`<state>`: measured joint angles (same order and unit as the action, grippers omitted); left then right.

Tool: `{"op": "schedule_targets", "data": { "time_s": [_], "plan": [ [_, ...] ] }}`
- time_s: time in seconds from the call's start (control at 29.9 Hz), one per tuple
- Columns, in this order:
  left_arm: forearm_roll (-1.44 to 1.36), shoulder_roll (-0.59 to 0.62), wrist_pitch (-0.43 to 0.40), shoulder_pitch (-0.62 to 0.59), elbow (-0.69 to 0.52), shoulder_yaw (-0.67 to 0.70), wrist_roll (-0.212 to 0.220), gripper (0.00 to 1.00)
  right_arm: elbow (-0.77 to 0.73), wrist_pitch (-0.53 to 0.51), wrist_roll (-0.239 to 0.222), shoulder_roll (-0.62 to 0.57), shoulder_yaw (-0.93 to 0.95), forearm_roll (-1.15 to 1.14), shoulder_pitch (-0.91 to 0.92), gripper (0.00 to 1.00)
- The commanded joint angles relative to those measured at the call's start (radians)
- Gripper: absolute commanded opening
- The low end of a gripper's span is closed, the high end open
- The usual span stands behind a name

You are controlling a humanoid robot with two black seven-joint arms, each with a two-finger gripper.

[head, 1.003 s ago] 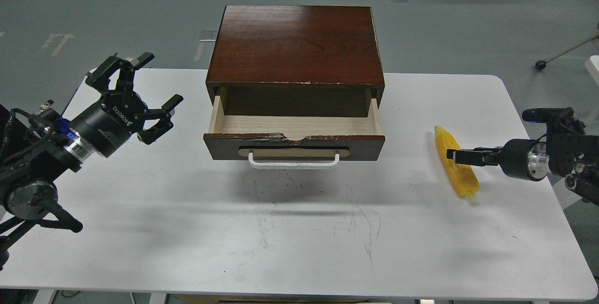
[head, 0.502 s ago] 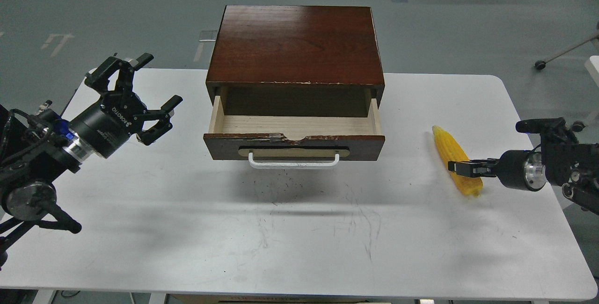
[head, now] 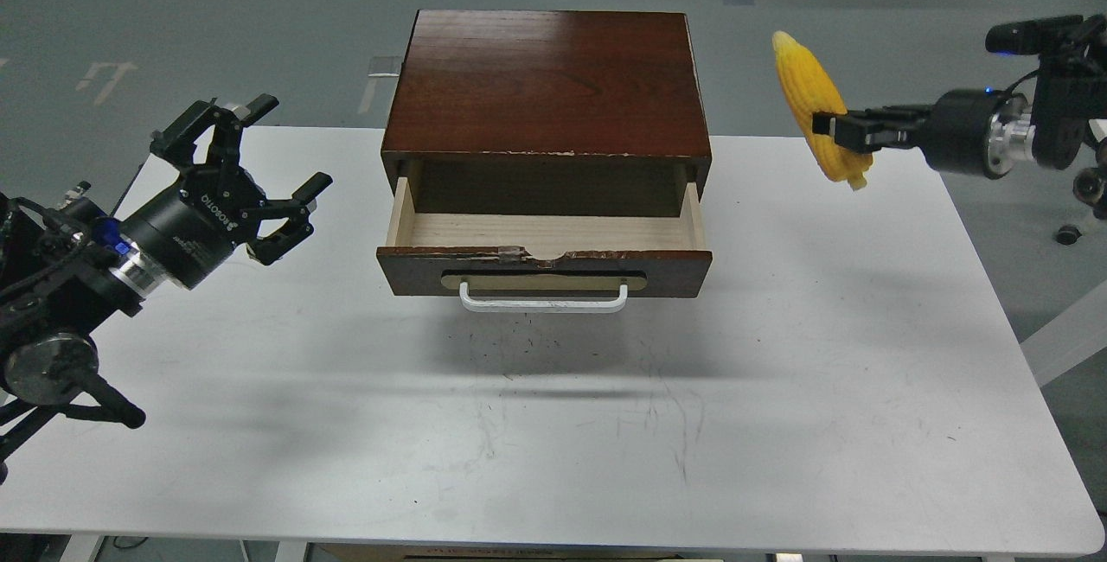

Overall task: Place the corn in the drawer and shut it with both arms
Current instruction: 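Lift the corn with the right gripper and carry it over the open drawer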

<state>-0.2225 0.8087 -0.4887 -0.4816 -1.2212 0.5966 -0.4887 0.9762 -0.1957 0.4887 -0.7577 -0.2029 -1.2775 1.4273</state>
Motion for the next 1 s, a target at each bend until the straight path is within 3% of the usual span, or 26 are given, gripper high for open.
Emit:
{"op": "schedule_targets", "data": {
  "time_s": [0.0,0.37,0.67,0.8,0.97],
  "plan": [
    [0.0,0.0,0.0,0.0,0.0,0.0,0.0,1.0,0.045,-0.005,0.0,0.084,-0.077,0.0,0.148,0.13],
    [0.0,0.007,0.0,0.0,0.0,0.002,0.0,1.0,0.122,0.013,0.0,0.378,-0.312,-0.022,0.369,0.13],
    [0.0,0.014,0.0,0.0,0.0,0.002,0.0,1.0,0.11,0.139,0.0,0.518,-0.443,-0.172,0.377,0.13],
    [0.0,0.012,0.0,0.0,0.0,0.0,0.0,1.0,0.102,0.145,0.0,0.544,-0.46,-0.174,0.374,0.13],
    [0.0,0.012,0.0,0.0,0.0,0.0,0.0,1.0,0.076,0.145,0.0,0.555,-0.461,-0.172,0.357,0.36]
  ]
}}
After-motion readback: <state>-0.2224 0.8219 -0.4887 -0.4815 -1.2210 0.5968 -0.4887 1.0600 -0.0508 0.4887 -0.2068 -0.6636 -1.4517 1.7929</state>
